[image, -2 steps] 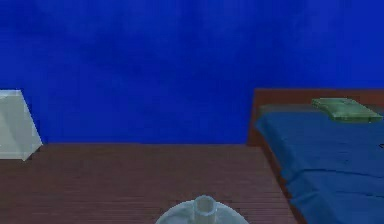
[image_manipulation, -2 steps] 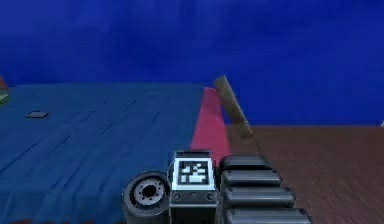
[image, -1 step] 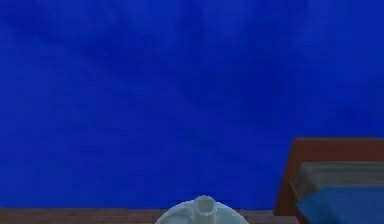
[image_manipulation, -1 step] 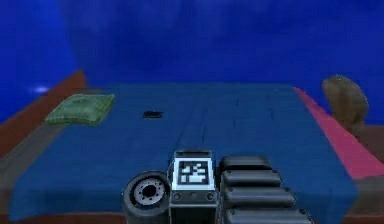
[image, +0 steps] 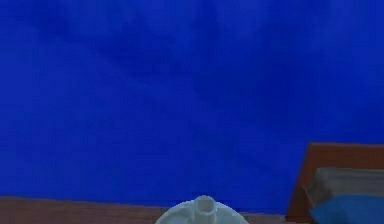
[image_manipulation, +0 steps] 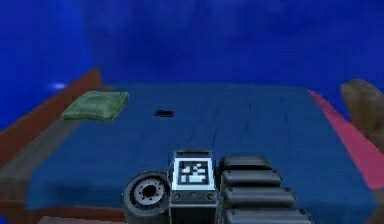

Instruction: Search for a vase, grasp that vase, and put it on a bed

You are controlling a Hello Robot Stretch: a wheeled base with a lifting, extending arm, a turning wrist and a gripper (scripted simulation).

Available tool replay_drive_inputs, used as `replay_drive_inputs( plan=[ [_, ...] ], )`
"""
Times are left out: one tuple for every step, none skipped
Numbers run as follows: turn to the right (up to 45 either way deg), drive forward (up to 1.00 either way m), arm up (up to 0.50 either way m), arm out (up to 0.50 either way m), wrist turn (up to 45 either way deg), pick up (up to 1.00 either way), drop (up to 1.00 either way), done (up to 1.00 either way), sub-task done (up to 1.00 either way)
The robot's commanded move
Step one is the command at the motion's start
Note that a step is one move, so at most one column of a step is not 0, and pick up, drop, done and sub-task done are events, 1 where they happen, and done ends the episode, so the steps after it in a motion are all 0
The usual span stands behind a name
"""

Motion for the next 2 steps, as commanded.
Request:
replay_drive_inputs(
  plan=[
    [6.0, 0.00, 0.00, 0.00, 0.0, 0.00, 0.00, 0.00, 0.00],
    [45.0, 0.00, 0.00, 0.00, 0.0, 0.00, 0.00, 0.00, 0.00]
  ],
)
